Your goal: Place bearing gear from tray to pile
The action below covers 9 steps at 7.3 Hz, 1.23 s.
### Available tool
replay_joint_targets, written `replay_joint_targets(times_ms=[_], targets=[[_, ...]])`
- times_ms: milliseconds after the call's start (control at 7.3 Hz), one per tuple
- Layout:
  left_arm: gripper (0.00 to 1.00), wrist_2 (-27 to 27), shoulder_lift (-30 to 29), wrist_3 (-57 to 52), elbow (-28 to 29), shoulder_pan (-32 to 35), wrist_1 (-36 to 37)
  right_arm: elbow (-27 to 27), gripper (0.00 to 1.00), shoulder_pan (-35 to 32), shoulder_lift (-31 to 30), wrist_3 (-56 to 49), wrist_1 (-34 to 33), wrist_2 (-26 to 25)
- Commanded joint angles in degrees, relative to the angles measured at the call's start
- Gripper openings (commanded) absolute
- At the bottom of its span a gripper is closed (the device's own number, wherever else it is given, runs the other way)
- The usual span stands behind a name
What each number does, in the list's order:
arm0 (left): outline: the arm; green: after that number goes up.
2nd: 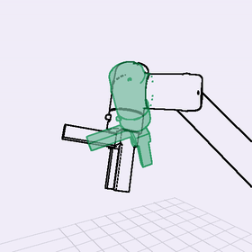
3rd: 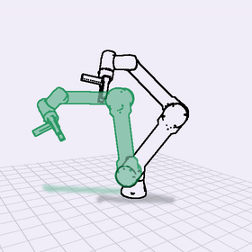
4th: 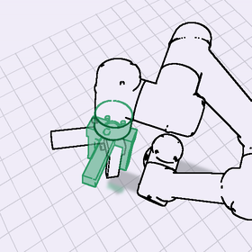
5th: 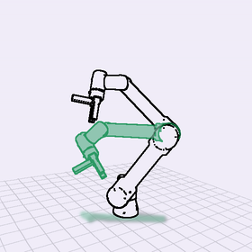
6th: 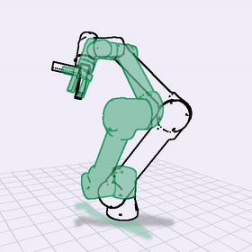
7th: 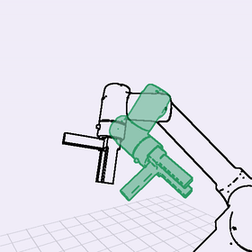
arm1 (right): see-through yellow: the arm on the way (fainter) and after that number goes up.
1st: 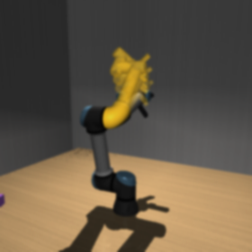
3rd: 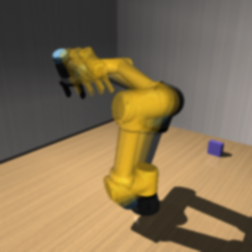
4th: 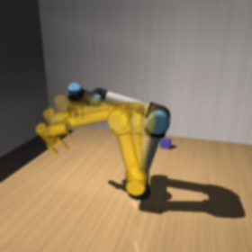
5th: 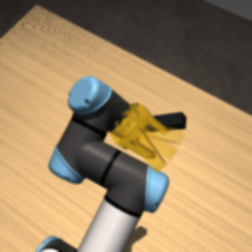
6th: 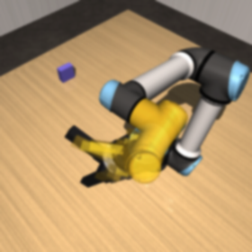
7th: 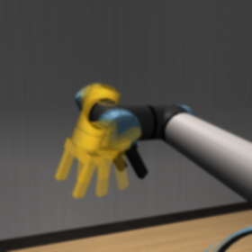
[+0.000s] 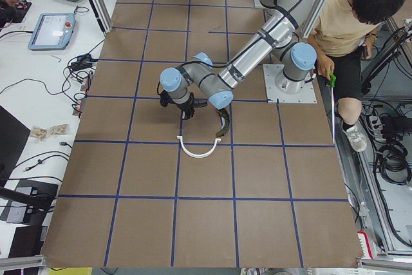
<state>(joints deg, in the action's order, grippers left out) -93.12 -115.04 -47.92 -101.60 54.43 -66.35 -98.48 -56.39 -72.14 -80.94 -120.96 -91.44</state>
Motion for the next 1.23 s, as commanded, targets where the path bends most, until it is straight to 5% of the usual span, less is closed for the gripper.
replay_joint_targets(times_ms=[0, 411, 685, 1095], targets=[[0.00, -1.10, 0.26, -0.16, -2.63, -0.11, 0.87, -1.54, 0.00, -14.47, -3.52, 19.77, 0.90, -0.32], [0.00, -1.28, 0.96, -0.16, -2.91, -1.59, 0.17, -2.33, 0.01, -32.84, -3.28, 49.08, 1.61, -1.20], [0.90, -1.01, 1.05, -0.16, -3.08, -2.22, -0.18, -2.33, 0.02, -42.79, -1.43, 66.53, 1.26, -0.32], [1.00, -0.66, 1.83, 1.15, -1.25, -1.09, -2.19, -1.89, 0.08, -53.79, 3.56, 93.78, 0.21, 3.19]])
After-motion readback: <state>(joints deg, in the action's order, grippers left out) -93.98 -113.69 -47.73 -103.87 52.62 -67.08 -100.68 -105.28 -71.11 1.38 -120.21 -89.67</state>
